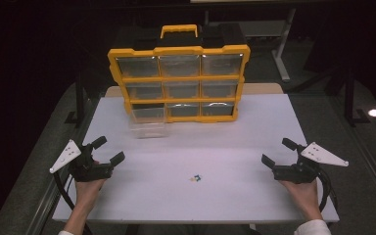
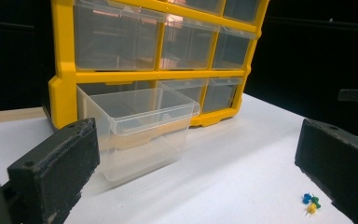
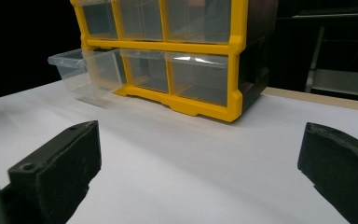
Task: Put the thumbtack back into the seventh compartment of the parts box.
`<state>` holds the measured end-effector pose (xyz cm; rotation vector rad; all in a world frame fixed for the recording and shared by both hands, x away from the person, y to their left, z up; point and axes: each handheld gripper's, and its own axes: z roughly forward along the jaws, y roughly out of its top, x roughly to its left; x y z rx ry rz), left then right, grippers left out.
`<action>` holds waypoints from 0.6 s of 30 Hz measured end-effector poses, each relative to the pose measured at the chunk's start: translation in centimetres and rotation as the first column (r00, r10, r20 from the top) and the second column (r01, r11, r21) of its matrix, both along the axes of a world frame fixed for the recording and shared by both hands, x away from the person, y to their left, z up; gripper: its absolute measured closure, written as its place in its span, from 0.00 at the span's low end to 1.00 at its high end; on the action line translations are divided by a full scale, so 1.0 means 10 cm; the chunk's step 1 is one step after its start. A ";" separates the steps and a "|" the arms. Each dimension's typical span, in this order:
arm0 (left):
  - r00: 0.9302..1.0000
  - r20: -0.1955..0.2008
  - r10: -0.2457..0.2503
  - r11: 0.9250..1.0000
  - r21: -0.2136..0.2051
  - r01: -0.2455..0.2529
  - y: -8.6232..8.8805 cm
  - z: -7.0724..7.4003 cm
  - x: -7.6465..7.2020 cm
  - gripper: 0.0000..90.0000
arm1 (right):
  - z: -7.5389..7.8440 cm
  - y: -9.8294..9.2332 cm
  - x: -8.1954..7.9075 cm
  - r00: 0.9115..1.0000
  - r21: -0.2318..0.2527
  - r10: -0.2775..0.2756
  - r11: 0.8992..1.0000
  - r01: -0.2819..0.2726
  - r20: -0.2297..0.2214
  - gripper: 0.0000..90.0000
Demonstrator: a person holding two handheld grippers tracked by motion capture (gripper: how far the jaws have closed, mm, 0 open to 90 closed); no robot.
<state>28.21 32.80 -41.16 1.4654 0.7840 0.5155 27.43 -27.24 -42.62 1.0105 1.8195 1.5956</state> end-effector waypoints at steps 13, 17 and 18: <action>0.999 -0.036 0.001 0.999 0.035 0.001 -0.07 0.03 -0.01 0.00 | -0.01 -0.06 -0.03 1.000 0.035 -0.013 0.999 0.013 0.001 0.00; 0.998 -0.052 -0.043 0.997 0.055 0.046 -0.14 0.08 -0.04 0.00 | 0.00 -0.07 -0.05 1.000 0.024 -0.015 1.000 0.015 0.006 0.00; 0.997 -0.055 -0.047 0.996 0.070 0.051 -0.16 0.09 -0.05 0.00 | 0.00 -0.07 -0.04 1.000 0.020 -0.016 1.000 0.016 0.006 0.00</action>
